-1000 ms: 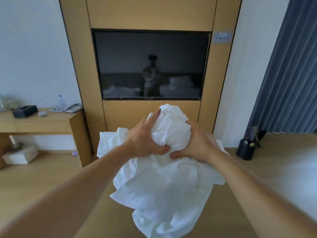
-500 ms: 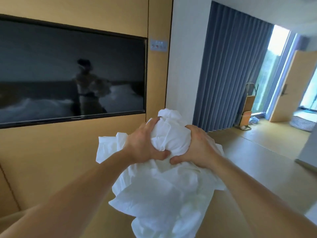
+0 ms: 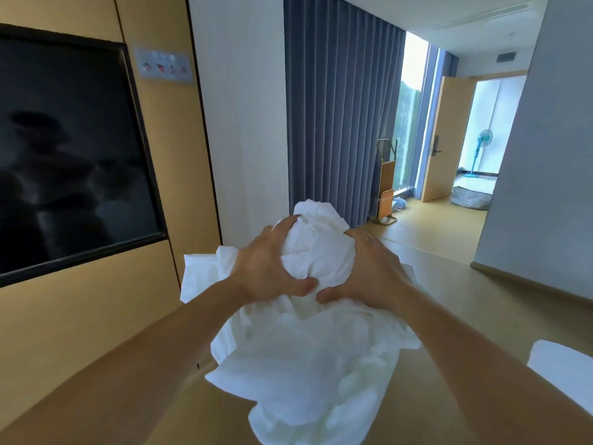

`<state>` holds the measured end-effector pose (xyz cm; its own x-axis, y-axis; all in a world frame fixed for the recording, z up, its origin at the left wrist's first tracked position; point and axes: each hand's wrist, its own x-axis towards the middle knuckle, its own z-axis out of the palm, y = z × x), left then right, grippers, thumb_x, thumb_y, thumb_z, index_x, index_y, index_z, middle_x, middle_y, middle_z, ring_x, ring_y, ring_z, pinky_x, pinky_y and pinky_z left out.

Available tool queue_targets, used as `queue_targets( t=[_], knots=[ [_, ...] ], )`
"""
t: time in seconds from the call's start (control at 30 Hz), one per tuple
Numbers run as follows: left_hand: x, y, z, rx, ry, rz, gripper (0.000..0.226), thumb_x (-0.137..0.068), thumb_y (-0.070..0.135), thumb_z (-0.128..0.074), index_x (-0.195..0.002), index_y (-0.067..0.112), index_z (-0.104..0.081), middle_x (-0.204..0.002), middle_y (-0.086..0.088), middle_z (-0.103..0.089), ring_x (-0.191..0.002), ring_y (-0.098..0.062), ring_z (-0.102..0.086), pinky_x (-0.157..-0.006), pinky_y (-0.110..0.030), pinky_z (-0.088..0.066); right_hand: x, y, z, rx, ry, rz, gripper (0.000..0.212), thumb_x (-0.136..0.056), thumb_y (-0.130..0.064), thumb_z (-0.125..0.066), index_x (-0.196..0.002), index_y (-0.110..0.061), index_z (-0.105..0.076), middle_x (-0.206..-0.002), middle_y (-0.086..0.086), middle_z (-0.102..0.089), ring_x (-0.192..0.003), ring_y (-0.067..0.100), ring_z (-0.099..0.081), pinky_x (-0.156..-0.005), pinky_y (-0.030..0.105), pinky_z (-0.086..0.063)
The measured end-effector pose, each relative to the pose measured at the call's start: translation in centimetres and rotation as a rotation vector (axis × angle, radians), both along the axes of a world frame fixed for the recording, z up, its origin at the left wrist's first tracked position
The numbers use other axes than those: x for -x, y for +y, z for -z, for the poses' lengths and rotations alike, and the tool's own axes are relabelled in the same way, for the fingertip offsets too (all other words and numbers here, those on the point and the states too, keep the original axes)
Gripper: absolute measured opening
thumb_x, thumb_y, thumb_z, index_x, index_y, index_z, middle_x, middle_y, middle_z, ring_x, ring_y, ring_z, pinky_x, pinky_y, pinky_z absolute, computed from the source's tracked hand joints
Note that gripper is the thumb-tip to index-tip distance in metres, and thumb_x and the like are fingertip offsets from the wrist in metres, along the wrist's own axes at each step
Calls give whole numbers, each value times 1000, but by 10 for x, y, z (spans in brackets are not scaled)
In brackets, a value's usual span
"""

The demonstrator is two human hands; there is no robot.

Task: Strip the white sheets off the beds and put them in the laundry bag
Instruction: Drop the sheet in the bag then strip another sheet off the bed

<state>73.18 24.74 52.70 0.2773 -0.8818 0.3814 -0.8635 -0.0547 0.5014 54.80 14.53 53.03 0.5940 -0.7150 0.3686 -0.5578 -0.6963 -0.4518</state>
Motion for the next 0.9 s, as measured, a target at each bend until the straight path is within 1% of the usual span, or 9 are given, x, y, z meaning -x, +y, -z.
queue_targets(
  t=[0.1,0.17,0.27,0.37,0.47,0.53,0.7,0.83,0.9],
  knots=[
    [-4,-70,-15,15,-1,32,119,-46,71,-76,-146,47,-16,-132,10,-46,-118,-17,-49,-100,-41,-47,-1,-68,-11,12,-10,24,110,-28,-73,-86,-122,-35,-44,-102,-21,-43,-102,10,-49,-81,31,-45],
    [-8,-114,-21,28,4,55,119,-48,68,-80,-147,46,-17,-134,9,-46,-119,-17,-49,-101,-41,-46,-4,-111,-16,28,-7,50,114,-27,-76,-84,-125,-35,-43,-106,-20,-44,-106,11,-49,-84,32,-46],
    [-17,-181,-19,44,-7,89,118,-56,59,-86,-150,43,-17,-139,8,-45,-123,-17,-47,-104,-41,-44,-9,-174,-15,27,4,76,117,-29,-77,-84,-128,-34,-40,-108,-19,-41,-104,9,-45,-81,31,-41],
    [-29,-251,-14,52,8,127,117,-58,57,-87,-150,42,-17,-142,8,-44,-126,-17,-46,-106,-42,-44,-20,-239,-11,24,11,113,118,-27,-78,-83,-128,-35,-40,-113,-18,-47,-108,12,-50,-83,32,-43],
    [-44,-324,-10,69,27,180,114,-63,49,-88,-152,39,-18,-146,9,-41,-130,-16,-43,-107,-35,-41,-34,-304,-9,37,29,158,120,-27,-79,-82,-131,-35,-42,-124,-15,-53,-114,13,-53,-88,33,-46],
    [-56,-374,-9,97,32,219,114,-63,48,-89,-152,38,-18,-147,9,-40,-130,-15,-43,-104,-31,-39,-44,-347,-10,52,33,186,120,-28,-80,-83,-132,-35,-43,-126,-14,-53,-115,14,-53,-89,33,-46],
    [-80,-501,-14,84,34,306,119,-55,61,-86,-150,42,-17,-145,9,-43,-129,-17,-45,-106,-40,-43,-58,-447,-20,76,38,259,120,-32,-76,-86,-135,-32,-44,-127,-12,-52,-119,14,-51,-95,35,-46],
    [-78,-594,-16,66,30,375,125,-41,77,-68,-151,42,-18,-143,9,-45,-127,-15,-46,-106,-39,-43,-52,-524,-21,58,17,290,115,-34,-71,-89,-135,-33,-50,-129,-12,-54,-119,13,-53,-97,36,-47],
    [-72,-642,-14,66,31,400,127,-41,77,-69,-151,42,-18,-143,10,-45,-128,-15,-46,-107,-40,-43,-44,-566,-19,53,26,316,115,-34,-72,-88,-136,-32,-50,-129,-12,-54,-118,13,-53,-97,35,-47]
  ],
)
